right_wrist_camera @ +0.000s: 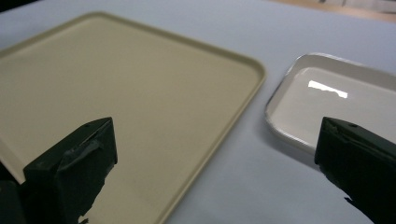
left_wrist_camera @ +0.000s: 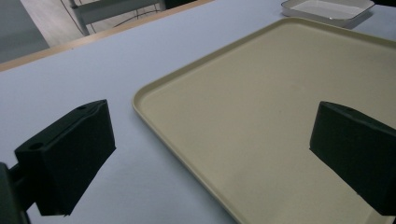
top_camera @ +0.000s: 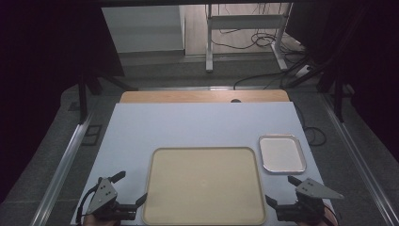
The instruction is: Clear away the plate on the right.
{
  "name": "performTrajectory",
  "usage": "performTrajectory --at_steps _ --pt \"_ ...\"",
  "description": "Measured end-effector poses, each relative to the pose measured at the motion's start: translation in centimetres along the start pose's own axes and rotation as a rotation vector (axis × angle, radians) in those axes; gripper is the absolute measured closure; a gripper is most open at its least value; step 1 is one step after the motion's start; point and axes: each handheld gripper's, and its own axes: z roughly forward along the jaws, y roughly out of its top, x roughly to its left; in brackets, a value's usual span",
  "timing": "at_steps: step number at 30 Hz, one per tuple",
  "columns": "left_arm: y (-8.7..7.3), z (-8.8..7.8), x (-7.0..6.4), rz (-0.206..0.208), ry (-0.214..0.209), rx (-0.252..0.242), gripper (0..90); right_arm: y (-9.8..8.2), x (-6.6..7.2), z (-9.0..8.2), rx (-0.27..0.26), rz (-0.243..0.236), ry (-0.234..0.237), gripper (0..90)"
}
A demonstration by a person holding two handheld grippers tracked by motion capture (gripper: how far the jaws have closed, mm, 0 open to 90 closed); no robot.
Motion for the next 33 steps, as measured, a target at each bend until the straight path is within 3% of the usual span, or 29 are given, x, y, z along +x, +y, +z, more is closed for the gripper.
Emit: performTrajectory --at_steps 7,11,17,28,33 --pt "0.0 -0.1 -0.1 -0.012 -0.014 -0.008 0.0 0.0 0.1 0.4 0.014 -0.016 0.04 0.0" --pt "0.0 -0.1 -0.2 -0.006 -0.018 -0.002 0.0 -0.1 0.0 0.7 0.044 -0.013 0.038 0.0" --pt "0.0 0.0 -0.3 0.005 -0.025 0.007 0.0 -0.1 0.2 1.1 0.08 -0.047 0.029 0.0" --pt "0.0 0.1 -0.2 0.011 -0.049 0.016 0.3 -0.1 0.1 1.1 0.078 -0.03 0.012 0.0" --pt "0.0 0.1 -0.2 0.007 -0.052 0.015 0.3 0.1 0.0 1.2 0.072 -0.01 0.03 0.0"
